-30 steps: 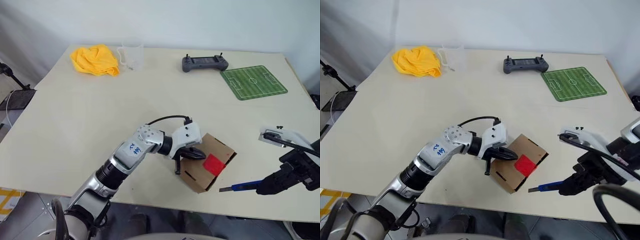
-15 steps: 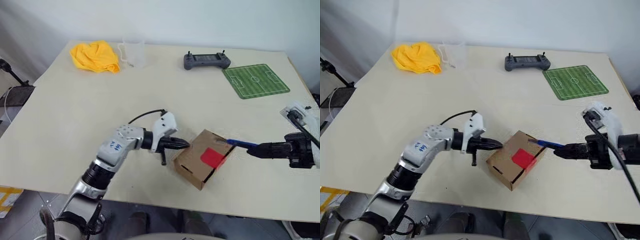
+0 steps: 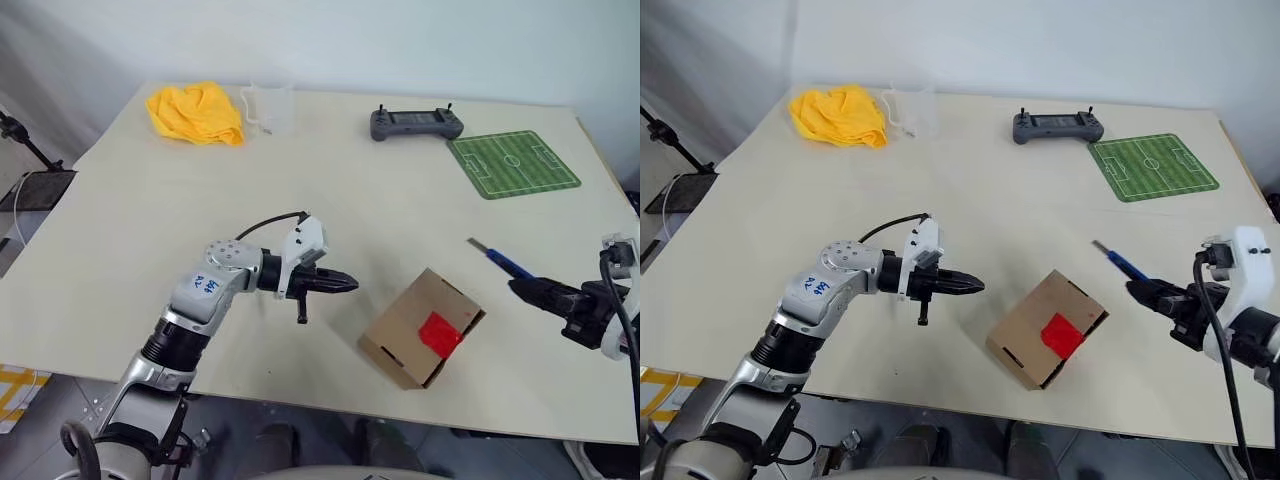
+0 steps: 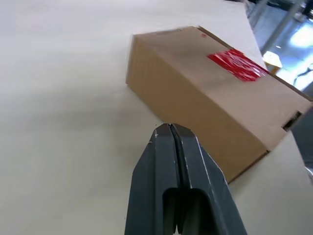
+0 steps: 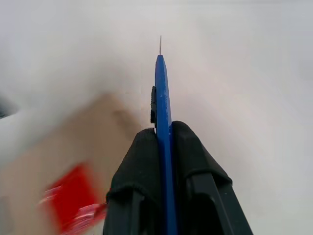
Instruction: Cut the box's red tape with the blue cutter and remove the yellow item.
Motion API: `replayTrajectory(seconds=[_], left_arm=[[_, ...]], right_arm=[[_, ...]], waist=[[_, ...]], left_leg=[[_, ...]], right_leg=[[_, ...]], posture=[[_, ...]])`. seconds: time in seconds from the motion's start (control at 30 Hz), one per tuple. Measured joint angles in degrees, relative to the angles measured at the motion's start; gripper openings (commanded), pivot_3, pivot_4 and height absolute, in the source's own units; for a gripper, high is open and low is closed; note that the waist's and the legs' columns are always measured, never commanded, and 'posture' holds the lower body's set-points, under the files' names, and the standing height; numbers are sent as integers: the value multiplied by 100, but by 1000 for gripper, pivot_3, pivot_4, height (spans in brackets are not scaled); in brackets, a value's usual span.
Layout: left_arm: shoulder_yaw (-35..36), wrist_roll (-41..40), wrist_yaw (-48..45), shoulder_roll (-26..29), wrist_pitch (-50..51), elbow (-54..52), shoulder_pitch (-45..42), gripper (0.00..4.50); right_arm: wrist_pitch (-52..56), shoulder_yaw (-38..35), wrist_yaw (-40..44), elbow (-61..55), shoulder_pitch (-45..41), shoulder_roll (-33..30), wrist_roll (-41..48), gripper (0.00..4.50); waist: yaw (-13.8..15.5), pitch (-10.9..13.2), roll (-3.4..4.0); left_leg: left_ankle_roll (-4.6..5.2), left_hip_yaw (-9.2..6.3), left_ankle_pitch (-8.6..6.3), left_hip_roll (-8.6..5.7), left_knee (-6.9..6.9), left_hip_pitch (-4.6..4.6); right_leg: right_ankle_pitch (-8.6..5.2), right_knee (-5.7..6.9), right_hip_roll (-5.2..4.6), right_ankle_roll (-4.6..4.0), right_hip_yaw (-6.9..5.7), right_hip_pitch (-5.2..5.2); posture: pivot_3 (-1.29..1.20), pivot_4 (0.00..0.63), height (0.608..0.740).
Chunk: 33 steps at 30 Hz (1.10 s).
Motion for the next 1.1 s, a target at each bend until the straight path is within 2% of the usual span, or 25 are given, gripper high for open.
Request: replayTrajectory(seconds=[0.13, 0.27, 0.4, 0.6, 0.87, 1.1], left_arm=[[-248, 166, 4, -42, -103, 46, -8, 0], [-449, 326, 48, -91, -116, 77, -16, 0], [-560, 368, 38, -80, -26, 71, -16, 0], [-615, 355, 11, 107, 406, -180, 93, 0], [-349, 321, 334, 127, 821, -473, 310, 0], [-34, 278, 834, 93, 1059, -818, 635, 0]], right_arm=[[-235, 953, -631, -416, -155, 626, -902, 102], [-224, 1727, -1159, -758, -331, 897, -1271, 102], [-275, 2352, -1906, -1214, -680, 1029, -866, 102], [-478, 3509, -2771, -1202, -1838, 1271, -401, 102], [-304, 4333, -2321, -62, -3120, 1775, -1245, 102], [-199, 4762, -965, 925, -4080, 2175, -2601, 102]], waist=[[-44, 0, 1], [-48, 0, 1], [-53, 0, 1], [-100, 1, -2], [-175, 1, -2], [-188, 1, -2]], left_leg=[[-20, 14, 11, 1, -6, 9], [-8, 20, 8, 1, -7, 17], [-8, 20, 7, 1, -5, 18], [-8, 18, 8, 1, -6, 18], [-5, 19, 9, 2, -7, 17], [-4, 26, 9, 0, -6, 19]], right_leg=[[-1, 0, 5, -1, 19, -7], [-1, 4, 5, -2, 28, -7], [-1, 5, 2, -2, 29, -7], [-2, 5, -1, -3, 28, -9], [-2, 9, 1, -4, 26, -13], [-2, 13, 0, -4, 30, -16]], posture=[[0, 150, 740], [0, 150, 740], [0, 150, 740], [0, 150, 740], [0, 150, 740], [0, 150, 740]])
